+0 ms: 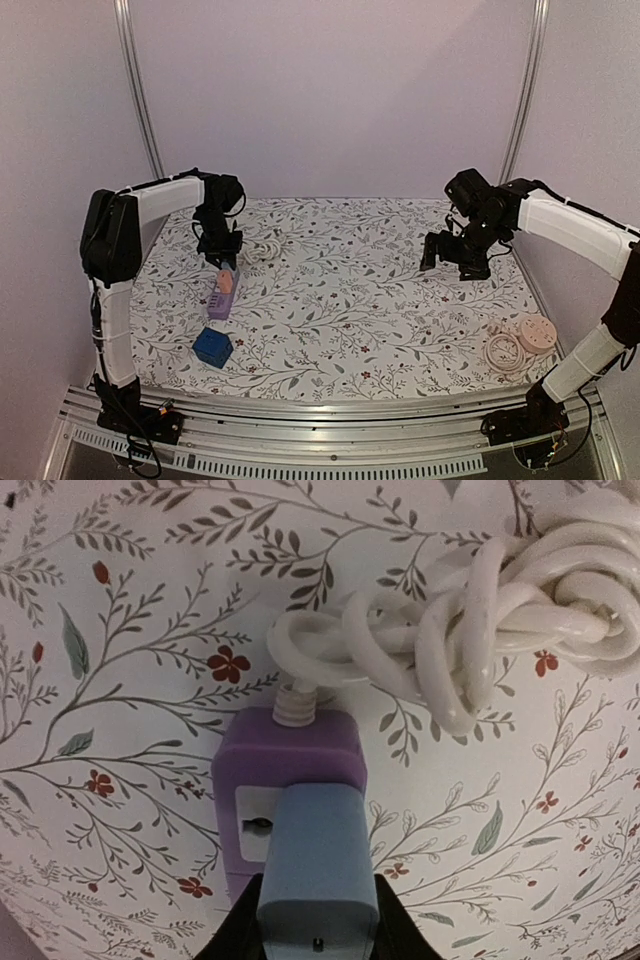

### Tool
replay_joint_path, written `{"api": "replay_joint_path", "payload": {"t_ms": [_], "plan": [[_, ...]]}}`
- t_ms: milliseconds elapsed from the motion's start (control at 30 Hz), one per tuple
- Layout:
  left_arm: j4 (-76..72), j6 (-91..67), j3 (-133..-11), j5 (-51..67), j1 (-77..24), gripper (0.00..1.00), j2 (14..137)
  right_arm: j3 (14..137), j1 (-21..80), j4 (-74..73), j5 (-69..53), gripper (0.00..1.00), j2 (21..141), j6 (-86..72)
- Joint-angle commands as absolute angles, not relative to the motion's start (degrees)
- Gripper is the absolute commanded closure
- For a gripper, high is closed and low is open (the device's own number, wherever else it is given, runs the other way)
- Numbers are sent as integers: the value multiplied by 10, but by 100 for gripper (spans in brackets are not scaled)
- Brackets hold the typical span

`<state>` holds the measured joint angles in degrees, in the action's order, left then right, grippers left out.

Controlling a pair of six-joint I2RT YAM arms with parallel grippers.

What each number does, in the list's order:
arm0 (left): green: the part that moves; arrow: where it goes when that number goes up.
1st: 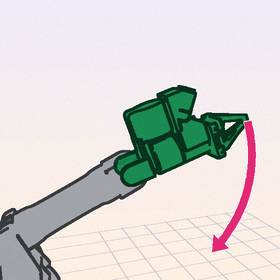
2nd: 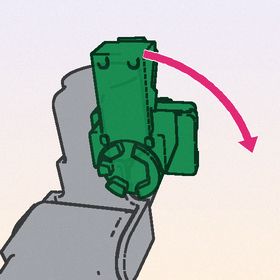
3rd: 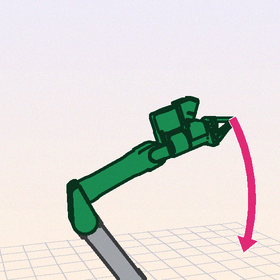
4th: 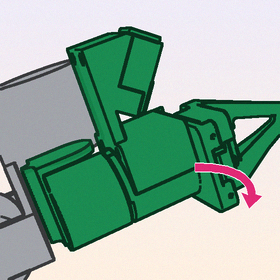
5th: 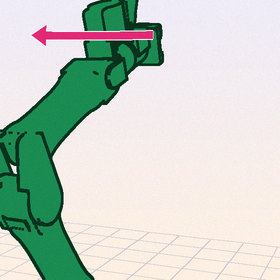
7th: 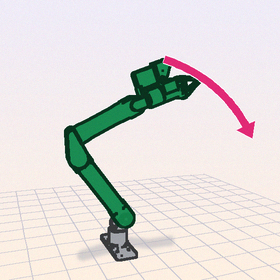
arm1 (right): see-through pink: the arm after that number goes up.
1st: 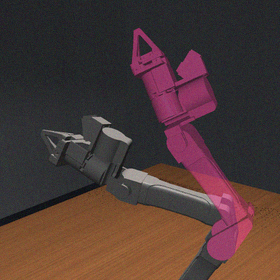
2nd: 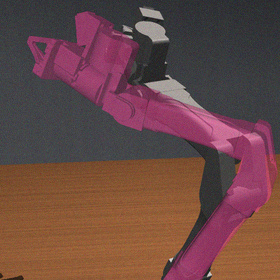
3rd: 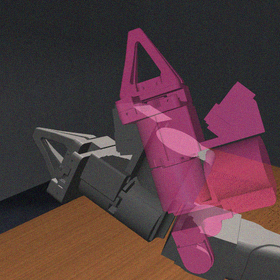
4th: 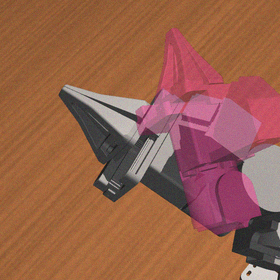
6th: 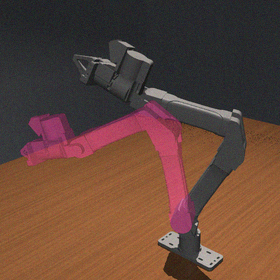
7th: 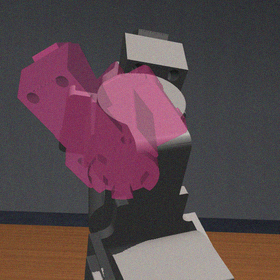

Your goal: Insert the plug

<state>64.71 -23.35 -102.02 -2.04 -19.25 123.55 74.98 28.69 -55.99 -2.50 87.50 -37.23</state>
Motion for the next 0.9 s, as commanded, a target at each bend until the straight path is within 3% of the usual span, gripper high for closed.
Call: {"api": "replay_joint_path", "payload": {"t_ms": [0, 67, 367, 633, 867], "plan": [[598, -229, -984, -48, -174, 80, 1261, 766, 283, -587, -5, 1, 871, -394], [594, -227, -989, -38, -174, 72, 1259, 764, 283, -589, -4, 1, 867, -406], [600, -218, -1036, -22, -173, 53, 1245, 764, 283, -611, 22, 1, 850, -438], [612, -211, -1074, -12, -173, 17, 1219, 746, 283, -656, 57, 1, 841, -478], [630, -208, -1107, -4, -173, 12, 1179, 666, 259, -661, 50, 1, 813, -521]]}}
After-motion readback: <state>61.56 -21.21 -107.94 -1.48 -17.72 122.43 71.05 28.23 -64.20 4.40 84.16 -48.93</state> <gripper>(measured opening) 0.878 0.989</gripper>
